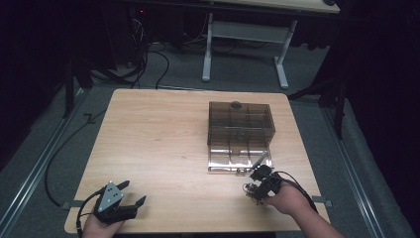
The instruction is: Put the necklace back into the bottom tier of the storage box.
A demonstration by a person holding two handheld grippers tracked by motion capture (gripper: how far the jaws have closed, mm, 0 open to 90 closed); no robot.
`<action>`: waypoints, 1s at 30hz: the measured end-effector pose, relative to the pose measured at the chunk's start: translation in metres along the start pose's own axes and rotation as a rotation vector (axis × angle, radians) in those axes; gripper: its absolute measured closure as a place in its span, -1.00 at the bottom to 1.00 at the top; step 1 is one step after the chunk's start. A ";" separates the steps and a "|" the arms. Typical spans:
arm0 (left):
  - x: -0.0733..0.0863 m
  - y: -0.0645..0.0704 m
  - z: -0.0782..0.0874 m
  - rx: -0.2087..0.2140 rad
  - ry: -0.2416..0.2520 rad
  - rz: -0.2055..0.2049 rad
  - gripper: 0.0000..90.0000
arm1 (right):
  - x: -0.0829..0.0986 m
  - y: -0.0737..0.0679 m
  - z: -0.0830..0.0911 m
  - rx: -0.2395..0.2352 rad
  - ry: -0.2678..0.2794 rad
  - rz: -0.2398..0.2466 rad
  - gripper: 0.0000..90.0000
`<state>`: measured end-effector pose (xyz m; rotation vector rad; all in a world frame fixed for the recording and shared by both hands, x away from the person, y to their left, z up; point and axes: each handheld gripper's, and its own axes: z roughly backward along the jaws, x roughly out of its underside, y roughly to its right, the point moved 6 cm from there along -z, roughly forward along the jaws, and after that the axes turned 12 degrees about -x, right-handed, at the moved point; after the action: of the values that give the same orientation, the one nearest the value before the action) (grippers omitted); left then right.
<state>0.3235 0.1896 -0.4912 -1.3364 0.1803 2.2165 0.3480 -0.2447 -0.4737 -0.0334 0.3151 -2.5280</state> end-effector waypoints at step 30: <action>0.000 0.000 0.000 0.006 -0.004 -0.003 -0.53 | -0.012 -0.004 0.038 0.003 0.036 0.039 0.61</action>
<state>0.3234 0.1896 -0.4914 -1.3284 0.1831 2.2138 0.3594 -0.2431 -0.4358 0.0189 0.3233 -2.4924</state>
